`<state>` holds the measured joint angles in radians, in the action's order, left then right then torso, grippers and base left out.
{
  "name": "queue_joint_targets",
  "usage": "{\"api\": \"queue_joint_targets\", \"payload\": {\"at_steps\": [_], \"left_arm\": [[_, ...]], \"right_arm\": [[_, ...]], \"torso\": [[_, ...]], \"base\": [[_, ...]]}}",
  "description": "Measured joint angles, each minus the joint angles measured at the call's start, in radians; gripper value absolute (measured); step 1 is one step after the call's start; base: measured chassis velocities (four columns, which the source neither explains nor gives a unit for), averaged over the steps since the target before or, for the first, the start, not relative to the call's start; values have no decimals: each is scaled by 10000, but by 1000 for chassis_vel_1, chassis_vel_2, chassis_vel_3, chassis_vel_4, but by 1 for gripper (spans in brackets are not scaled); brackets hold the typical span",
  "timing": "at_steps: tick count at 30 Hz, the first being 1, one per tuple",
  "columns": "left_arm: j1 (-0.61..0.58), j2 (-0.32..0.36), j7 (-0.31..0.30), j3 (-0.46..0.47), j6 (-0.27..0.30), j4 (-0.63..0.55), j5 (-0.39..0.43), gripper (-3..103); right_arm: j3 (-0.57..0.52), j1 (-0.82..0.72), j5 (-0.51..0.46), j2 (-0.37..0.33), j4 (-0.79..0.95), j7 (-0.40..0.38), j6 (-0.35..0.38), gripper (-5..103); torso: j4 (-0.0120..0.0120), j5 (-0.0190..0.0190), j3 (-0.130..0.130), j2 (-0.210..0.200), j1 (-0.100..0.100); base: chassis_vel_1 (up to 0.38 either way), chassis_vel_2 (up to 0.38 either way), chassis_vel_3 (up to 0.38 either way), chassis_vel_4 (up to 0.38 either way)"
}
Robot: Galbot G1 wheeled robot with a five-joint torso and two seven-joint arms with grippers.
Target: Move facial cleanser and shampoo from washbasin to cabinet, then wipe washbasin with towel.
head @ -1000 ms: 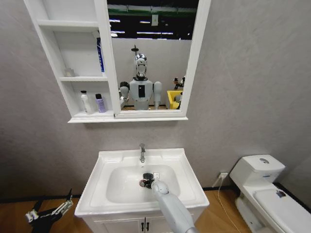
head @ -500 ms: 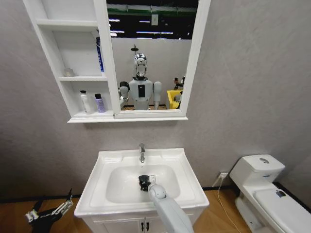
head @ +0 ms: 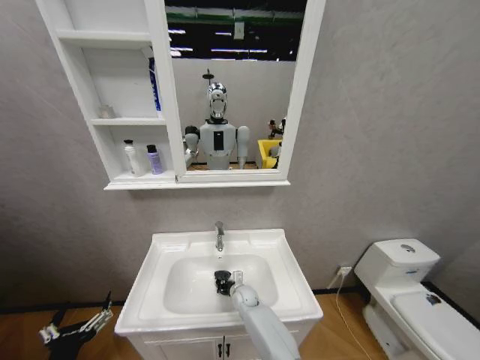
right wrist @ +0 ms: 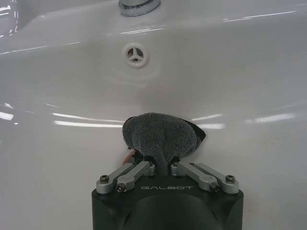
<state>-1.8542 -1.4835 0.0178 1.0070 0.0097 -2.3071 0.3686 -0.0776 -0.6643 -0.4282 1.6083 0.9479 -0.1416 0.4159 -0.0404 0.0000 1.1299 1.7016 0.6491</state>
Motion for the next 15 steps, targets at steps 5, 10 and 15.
{"api": "queue_joint_targets", "payload": {"at_steps": [5,10,15], "left_arm": [[0,0,0,0,0,0,0,100],[0,0,0,0,0,0,0,100],[0,0,0,0,0,0,0,100]], "right_arm": [[-167,-31,-9,0,199,-177,89,9],[-256,19,220,0,95,-124,89,9],[-255,20,495,3,-213,62,-18,9]], "torso": [[0,0,0,0,0],[0,0,0,0,0],[1,0,-1,0,-1]], "base": [[0,0,0,0],[0,0,0,0],[0,0,0,0]]}}
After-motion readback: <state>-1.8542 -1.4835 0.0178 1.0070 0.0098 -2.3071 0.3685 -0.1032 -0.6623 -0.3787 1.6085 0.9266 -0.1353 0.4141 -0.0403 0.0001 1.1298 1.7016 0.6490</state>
